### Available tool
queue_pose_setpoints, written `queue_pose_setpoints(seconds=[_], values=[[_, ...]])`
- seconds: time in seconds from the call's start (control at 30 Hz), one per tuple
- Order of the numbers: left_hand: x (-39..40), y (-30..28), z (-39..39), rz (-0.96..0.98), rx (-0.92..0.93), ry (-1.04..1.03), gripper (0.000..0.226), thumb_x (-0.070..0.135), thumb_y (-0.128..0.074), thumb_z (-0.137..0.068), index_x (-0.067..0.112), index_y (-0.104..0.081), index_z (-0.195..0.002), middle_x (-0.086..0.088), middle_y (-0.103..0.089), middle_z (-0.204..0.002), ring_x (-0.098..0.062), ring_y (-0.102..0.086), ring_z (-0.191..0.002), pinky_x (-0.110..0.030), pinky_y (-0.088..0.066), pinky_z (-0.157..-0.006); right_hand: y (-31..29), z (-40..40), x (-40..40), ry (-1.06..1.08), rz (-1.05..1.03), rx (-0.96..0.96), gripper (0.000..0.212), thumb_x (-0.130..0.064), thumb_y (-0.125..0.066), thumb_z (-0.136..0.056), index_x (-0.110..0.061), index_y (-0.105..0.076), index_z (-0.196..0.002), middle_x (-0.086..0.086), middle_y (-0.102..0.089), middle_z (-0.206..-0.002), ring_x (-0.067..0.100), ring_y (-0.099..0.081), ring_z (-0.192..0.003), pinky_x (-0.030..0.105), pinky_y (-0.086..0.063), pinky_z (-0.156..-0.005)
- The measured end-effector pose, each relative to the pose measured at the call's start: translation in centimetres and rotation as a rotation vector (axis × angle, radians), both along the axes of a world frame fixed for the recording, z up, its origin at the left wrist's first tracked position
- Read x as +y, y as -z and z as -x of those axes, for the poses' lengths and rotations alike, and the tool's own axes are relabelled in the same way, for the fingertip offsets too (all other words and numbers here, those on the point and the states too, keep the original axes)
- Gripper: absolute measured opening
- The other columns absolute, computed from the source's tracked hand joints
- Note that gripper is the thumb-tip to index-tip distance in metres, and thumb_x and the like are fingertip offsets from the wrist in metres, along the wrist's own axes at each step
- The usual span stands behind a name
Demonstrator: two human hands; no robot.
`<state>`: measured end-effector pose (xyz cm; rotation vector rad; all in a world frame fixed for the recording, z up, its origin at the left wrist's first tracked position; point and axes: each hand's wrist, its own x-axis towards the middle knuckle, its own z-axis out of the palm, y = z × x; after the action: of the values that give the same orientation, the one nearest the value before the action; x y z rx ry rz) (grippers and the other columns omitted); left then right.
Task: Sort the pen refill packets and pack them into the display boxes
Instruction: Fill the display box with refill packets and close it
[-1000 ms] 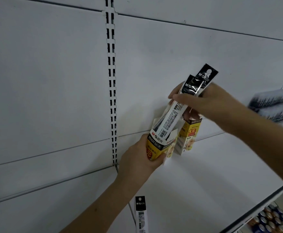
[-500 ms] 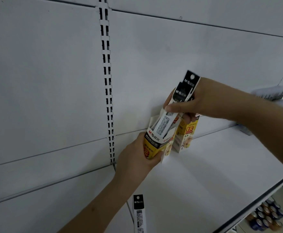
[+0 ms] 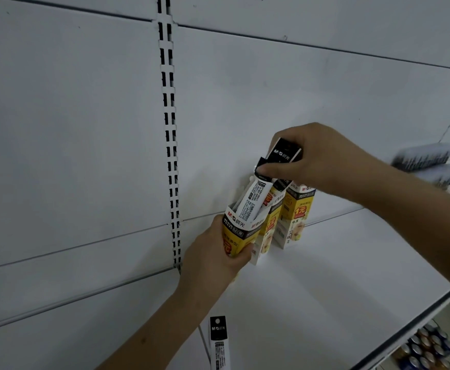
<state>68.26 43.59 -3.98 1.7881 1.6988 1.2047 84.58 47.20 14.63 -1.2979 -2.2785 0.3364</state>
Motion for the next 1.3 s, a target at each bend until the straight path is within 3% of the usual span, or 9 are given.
queue_pose_setpoints(seconds=[0.17,0.33,0.43,0.7,0.9,1.0,1.1,1.2,1.3], values=[[0.1,0.0,0.0,0.013,-0.005,0.008,0.063,0.056,-0.071,-0.078,0.040,-0.045,-0.133,0.020,-0.064,-0.121,-0.002,-0.063,-0.106,-0.033,-0.056,-0.090,-0.7,0.1,-0.6,0.027,-0.024,-0.086,0.038,-0.060,-0.061,-0.080,-0.024,-0.068,-0.081,-0.009,-0.069,-0.074,0.005,-0.064,-0.061,0.015,-0.042,-0.048],[0.1,0.1,-0.2,0.018,0.013,0.000,0.064,0.058,-0.069,-0.078,0.041,-0.042,-0.134,0.019,-0.063,-0.124,-0.003,-0.062,-0.108,-0.033,-0.055,-0.091,-1.1,0.1,-1.7,-0.079,-0.290,-0.247,0.020,-0.049,-0.069,-0.077,-0.031,-0.067,-0.084,-0.012,-0.062,-0.094,0.009,-0.056,-0.088,0.024,-0.042,-0.072],[0.2,0.2,-0.3,0.002,0.021,-0.026,0.065,0.060,-0.068,-0.078,0.041,-0.041,-0.134,0.019,-0.062,-0.125,-0.003,-0.062,-0.109,-0.032,-0.056,-0.090,-1.0,0.9,-2.3,-0.136,-0.301,-0.311,0.013,-0.045,-0.070,-0.080,-0.033,-0.068,-0.085,-0.014,-0.065,-0.085,0.005,-0.058,-0.076,0.011,-0.039,-0.062],[0.0,0.1,-0.3,0.001,0.046,-0.049,0.065,0.059,-0.067,-0.081,0.038,-0.040,-0.136,0.017,-0.062,-0.124,-0.005,-0.062,-0.108,-0.029,-0.055,-0.089,-0.7,2.3,-1.2,-0.092,-0.191,-0.390,0.015,-0.044,-0.071,-0.083,-0.034,-0.060,-0.083,-0.018,-0.059,-0.075,-0.001,-0.058,-0.067,0.010,-0.040,-0.053],[0.2,-0.1,0.0,0.027,-0.016,-0.038,0.060,0.055,-0.069,-0.081,0.036,-0.044,-0.131,0.017,-0.064,-0.121,-0.004,-0.062,-0.107,-0.026,-0.053,-0.086,0.2,1.4,-0.9,-0.088,0.130,-0.099,0.042,-0.042,-0.080,-0.073,-0.032,-0.062,-0.109,-0.015,-0.072,-0.093,0.001,-0.069,-0.081,0.014,-0.055,-0.068],[0.2,-0.1,0.2,0.017,-0.024,-0.019,0.058,0.054,-0.069,-0.081,0.036,-0.046,-0.131,0.018,-0.064,-0.122,-0.003,-0.062,-0.107,-0.020,-0.049,-0.082,0.7,0.7,-0.6,-0.053,0.330,0.169,0.028,-0.022,-0.078,-0.079,-0.017,-0.070,-0.105,-0.006,-0.077,-0.084,0.008,-0.074,-0.073,0.016,-0.056,-0.063],[0.2,-0.1,0.2,0.022,-0.020,-0.003,0.061,0.056,-0.068,-0.080,0.037,-0.045,-0.133,0.018,-0.064,-0.123,-0.003,-0.062,-0.108,-0.023,-0.051,-0.084,0.0,0.3,-0.3,-0.004,0.176,0.279,0.012,-0.020,-0.075,-0.081,-0.012,-0.073,-0.089,-0.005,-0.076,-0.072,0.002,-0.069,-0.059,0.007,-0.047,-0.052],[0.4,-0.1,0.5,0.023,-0.047,0.002,0.061,0.055,-0.069,-0.080,0.039,-0.045,-0.133,0.020,-0.063,-0.123,0.000,-0.062,-0.106,-0.024,-0.052,-0.086,-1.5,0.0,-0.3,-0.011,0.031,0.347,0.010,-0.021,-0.073,-0.084,-0.013,-0.074,-0.089,-0.003,-0.076,-0.074,0.003,-0.068,-0.060,0.010,-0.051,-0.056],[0.5,0.0,0.6,0.028,-0.071,0.002,0.059,0.054,-0.070,-0.080,0.039,-0.046,-0.131,0.022,-0.062,-0.118,0.002,-0.059,-0.101,-0.021,-0.050,-0.083,-1.2,0.3,-0.7,-0.007,0.059,0.199,0.024,-0.043,-0.068,-0.083,-0.024,-0.068,-0.098,-0.009,-0.076,-0.078,0.003,-0.070,-0.063,0.017,-0.054,-0.058]])
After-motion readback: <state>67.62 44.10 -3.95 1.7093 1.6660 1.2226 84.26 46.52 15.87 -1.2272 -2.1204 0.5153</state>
